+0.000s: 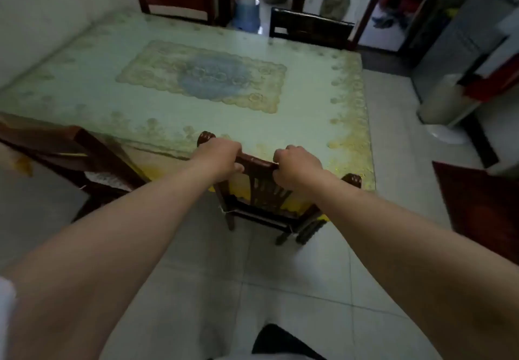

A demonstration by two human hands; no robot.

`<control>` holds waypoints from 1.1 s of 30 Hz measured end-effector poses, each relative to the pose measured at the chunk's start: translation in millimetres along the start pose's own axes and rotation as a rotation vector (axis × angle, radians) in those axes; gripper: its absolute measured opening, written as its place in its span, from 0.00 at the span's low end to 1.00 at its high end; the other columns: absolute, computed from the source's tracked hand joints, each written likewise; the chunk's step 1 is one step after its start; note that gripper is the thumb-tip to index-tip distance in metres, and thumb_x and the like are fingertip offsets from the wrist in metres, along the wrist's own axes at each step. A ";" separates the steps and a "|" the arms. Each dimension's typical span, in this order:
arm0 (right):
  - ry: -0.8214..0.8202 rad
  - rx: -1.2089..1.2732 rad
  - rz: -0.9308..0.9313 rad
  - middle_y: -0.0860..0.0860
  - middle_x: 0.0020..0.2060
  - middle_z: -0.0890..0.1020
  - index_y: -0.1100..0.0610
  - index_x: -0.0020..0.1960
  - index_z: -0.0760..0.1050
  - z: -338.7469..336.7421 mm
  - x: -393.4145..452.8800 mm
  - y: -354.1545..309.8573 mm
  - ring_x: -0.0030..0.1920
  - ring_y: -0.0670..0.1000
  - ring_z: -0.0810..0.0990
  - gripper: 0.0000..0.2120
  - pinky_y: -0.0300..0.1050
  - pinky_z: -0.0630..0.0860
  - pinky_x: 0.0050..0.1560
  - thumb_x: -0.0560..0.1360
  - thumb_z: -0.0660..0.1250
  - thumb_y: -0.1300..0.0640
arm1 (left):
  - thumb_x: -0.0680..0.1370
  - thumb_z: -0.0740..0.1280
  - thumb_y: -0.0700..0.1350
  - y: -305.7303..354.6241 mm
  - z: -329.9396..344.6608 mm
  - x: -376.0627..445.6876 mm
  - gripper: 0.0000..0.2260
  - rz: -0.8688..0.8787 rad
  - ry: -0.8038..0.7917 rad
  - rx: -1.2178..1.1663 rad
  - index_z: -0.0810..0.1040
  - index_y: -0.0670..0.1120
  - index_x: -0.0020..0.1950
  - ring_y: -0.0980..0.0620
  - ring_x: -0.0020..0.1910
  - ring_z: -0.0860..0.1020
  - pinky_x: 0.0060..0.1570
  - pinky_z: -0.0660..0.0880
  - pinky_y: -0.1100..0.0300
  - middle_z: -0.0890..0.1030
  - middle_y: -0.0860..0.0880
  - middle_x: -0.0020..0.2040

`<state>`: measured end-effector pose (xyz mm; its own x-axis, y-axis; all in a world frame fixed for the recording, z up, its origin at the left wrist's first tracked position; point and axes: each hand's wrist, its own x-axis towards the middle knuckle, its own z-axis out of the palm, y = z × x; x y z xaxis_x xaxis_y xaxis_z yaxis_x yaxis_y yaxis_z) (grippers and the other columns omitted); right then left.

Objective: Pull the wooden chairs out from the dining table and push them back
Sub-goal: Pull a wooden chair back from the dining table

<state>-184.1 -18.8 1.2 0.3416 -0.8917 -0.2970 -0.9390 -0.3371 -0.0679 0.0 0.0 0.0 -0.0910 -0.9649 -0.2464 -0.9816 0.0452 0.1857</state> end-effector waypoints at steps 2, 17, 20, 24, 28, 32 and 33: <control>0.008 0.020 0.065 0.54 0.50 0.72 0.56 0.61 0.72 -0.6 -8.8 5.7 0.50 0.56 0.70 0.15 0.50 0.73 0.43 0.75 0.62 0.56 | 0.78 0.68 0.54 2.1 0.0 3.2 0.16 0.038 -0.002 0.017 0.76 0.47 0.62 0.45 0.54 0.77 0.49 0.77 0.50 0.79 0.46 0.55; -0.044 -0.014 0.158 0.53 0.45 0.71 0.57 0.57 0.68 27.7 0.9 19.3 0.47 0.56 0.71 0.15 0.51 0.70 0.42 0.74 0.66 0.55 | 0.76 0.71 0.52 10.7 23.8 26.2 0.18 0.169 0.018 0.176 0.73 0.48 0.62 0.45 0.54 0.73 0.47 0.72 0.52 0.76 0.46 0.53; -0.070 -0.013 0.174 0.52 0.43 0.74 0.56 0.56 0.70 33.5 9.4 25.0 0.44 0.56 0.73 0.12 0.51 0.68 0.39 0.73 0.66 0.58 | 0.76 0.70 0.51 8.2 23.3 38.3 0.16 0.182 -0.054 0.206 0.73 0.48 0.61 0.45 0.53 0.74 0.47 0.73 0.52 0.77 0.46 0.52; -0.078 -0.013 0.198 0.52 0.41 0.75 0.55 0.53 0.73 40.6 17.2 32.4 0.42 0.56 0.75 0.10 0.49 0.68 0.39 0.72 0.64 0.62 | 0.77 0.67 0.45 8.4 24.5 53.7 0.09 0.180 -0.127 0.265 0.75 0.49 0.57 0.47 0.48 0.77 0.44 0.72 0.54 0.78 0.48 0.49; -0.070 0.012 0.204 0.53 0.41 0.77 0.55 0.52 0.76 44.4 25.7 38.7 0.41 0.57 0.76 0.11 0.48 0.71 0.37 0.71 0.64 0.65 | 0.77 0.65 0.44 11.6 28.8 64.8 0.06 0.194 -0.152 0.250 0.77 0.49 0.52 0.48 0.44 0.77 0.42 0.71 0.55 0.78 0.49 0.45; -0.086 0.021 0.205 0.54 0.40 0.77 0.56 0.51 0.77 46.5 31.7 42.4 0.40 0.58 0.77 0.11 0.48 0.72 0.35 0.71 0.64 0.67 | 0.75 0.67 0.39 12.0 32.2 72.5 0.07 0.179 -0.165 0.231 0.79 0.48 0.51 0.47 0.44 0.79 0.41 0.76 0.55 0.79 0.49 0.44; -0.088 0.020 0.207 0.54 0.40 0.77 0.57 0.50 0.77 46.8 32.7 42.9 0.39 0.58 0.76 0.11 0.48 0.72 0.35 0.71 0.64 0.67 | 0.75 0.67 0.39 11.8 32.4 73.8 0.07 0.177 -0.171 0.224 0.79 0.48 0.50 0.47 0.43 0.79 0.41 0.77 0.54 0.79 0.49 0.44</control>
<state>-215.1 -48.3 -55.9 0.1377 -0.9111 -0.3884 -0.9896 -0.1428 -0.0159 -23.8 -62.3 -46.9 -0.2717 -0.8806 -0.3883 -0.9588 0.2825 0.0304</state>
